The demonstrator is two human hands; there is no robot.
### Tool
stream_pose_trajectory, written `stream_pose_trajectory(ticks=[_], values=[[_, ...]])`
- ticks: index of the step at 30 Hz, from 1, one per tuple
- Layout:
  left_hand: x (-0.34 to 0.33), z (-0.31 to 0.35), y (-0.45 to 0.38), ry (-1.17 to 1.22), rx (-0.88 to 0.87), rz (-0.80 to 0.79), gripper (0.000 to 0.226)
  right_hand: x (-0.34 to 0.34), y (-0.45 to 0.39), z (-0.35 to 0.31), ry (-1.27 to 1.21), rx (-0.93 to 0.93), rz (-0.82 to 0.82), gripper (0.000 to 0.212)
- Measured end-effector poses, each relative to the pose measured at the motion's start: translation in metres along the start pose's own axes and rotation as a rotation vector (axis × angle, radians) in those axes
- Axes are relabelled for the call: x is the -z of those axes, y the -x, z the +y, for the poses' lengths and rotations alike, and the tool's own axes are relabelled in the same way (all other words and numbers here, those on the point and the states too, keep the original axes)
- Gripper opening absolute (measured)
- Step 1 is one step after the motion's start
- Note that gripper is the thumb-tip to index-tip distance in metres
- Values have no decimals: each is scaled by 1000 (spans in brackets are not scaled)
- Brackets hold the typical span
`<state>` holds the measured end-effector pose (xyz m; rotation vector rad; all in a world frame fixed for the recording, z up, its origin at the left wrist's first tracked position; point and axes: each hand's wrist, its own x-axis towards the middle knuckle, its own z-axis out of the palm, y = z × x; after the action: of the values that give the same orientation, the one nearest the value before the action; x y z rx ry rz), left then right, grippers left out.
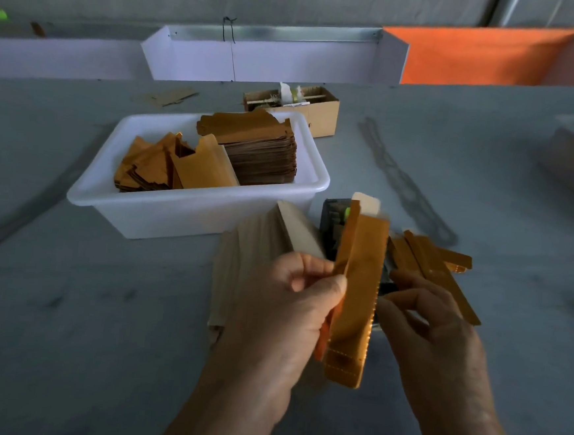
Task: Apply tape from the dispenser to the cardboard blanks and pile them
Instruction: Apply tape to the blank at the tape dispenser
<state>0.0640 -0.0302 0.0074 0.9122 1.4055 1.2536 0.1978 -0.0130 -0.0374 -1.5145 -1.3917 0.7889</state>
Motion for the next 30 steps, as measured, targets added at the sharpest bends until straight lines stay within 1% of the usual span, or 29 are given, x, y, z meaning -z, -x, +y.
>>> stream_pose_trajectory(ticks=[2, 5, 8, 13, 18, 21, 23, 24, 26, 27, 28, 30], values=[[-9, -2, -1, -23, 7, -57, 13, -1, 1, -1, -33, -11, 10, 13], [-19, -8, -4, -41, 39, -106, 10, -3, 1, -1, -58, 7, 30, 21], [-21, -12, -7, -32, 61, -94, 9, -5, 2, 1, -36, 32, 28, 20], [-22, -12, -7, -65, 57, -79, 9, -6, 1, 4, 86, 166, 56, 30], [-22, -8, -10, -82, 65, -72, 7, -2, -5, 7, 171, 203, 50, 19], [-21, -8, -7, -28, 86, -89, 11, 6, -4, 9, 134, 223, 54, 12], [-18, -7, -3, 24, 85, -111, 16, 17, -3, 10, 100, 217, 92, 17], [-16, -6, -1, 47, 74, -121, 17, 23, -3, 7, 53, 193, 98, 15], [-13, -5, 2, 58, 39, -129, 16, 33, -2, -1, -136, 154, 62, 3], [-11, -5, 3, 59, 33, -125, 16, 38, -1, -6, -224, 166, 20, 8], [-9, -6, 2, 75, 41, -120, 16, 42, 0, -11, -286, 190, -58, 12], [-8, -7, 2, 118, 75, -115, 12, 44, 3, -23, -293, 271, -221, 13]])
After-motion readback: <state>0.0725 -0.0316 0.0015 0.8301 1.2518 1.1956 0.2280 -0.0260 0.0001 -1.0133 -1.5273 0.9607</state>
